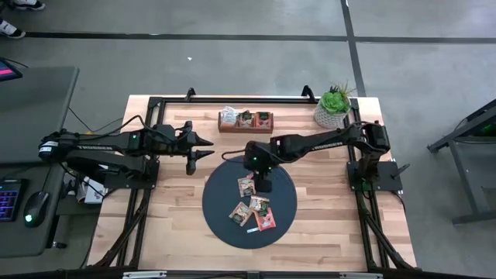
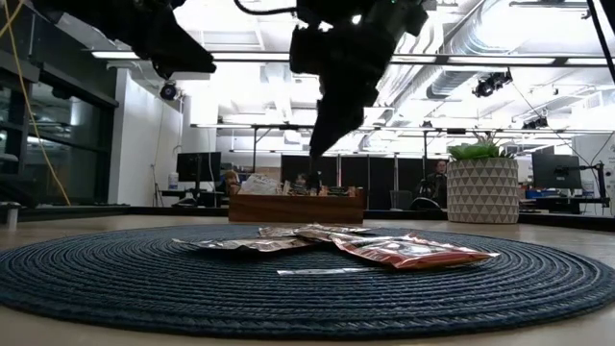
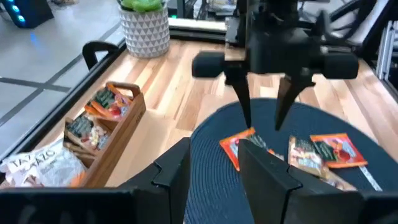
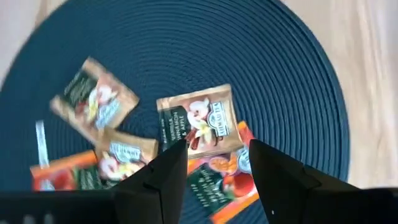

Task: Pick & Place Tea
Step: Put the brown tea bag into the middle section of the wooden organizer

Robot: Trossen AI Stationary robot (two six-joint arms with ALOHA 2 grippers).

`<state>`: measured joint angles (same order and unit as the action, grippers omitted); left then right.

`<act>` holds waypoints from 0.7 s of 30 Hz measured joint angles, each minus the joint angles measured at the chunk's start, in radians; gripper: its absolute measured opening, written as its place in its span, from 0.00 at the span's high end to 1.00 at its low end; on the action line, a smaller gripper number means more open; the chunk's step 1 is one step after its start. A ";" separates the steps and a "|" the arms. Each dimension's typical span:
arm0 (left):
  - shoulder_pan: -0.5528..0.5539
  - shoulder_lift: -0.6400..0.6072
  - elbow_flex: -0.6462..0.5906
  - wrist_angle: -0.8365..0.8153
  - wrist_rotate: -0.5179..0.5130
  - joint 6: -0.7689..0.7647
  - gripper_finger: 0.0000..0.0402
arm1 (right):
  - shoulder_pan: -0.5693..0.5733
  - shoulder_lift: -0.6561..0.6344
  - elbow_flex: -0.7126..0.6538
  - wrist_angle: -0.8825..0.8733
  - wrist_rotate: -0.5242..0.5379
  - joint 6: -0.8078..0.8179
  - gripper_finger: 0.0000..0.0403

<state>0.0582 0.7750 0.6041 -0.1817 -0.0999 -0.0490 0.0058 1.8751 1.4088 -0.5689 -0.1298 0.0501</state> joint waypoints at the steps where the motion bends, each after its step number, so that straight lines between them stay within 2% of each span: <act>1: 0.000 0.000 0.000 -0.009 0.004 0.000 0.67 | 0.003 0.000 0.000 -0.003 0.005 0.072 0.58; 7: 0.000 0.000 0.000 -0.049 0.044 0.000 0.67 | 0.038 0.000 0.000 -0.088 0.015 0.618 0.58; 10: 0.000 0.000 0.000 -0.072 0.046 0.002 0.67 | 0.075 0.002 0.000 -0.129 0.052 0.826 0.58; 21: 0.000 0.000 0.000 -0.091 0.047 0.037 0.67 | 0.243 0.002 0.000 -0.218 0.157 1.208 0.58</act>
<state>0.0582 0.7750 0.6037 -0.2726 -0.0532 -0.0116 0.2490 1.8774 1.4087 -0.7866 0.0271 1.2579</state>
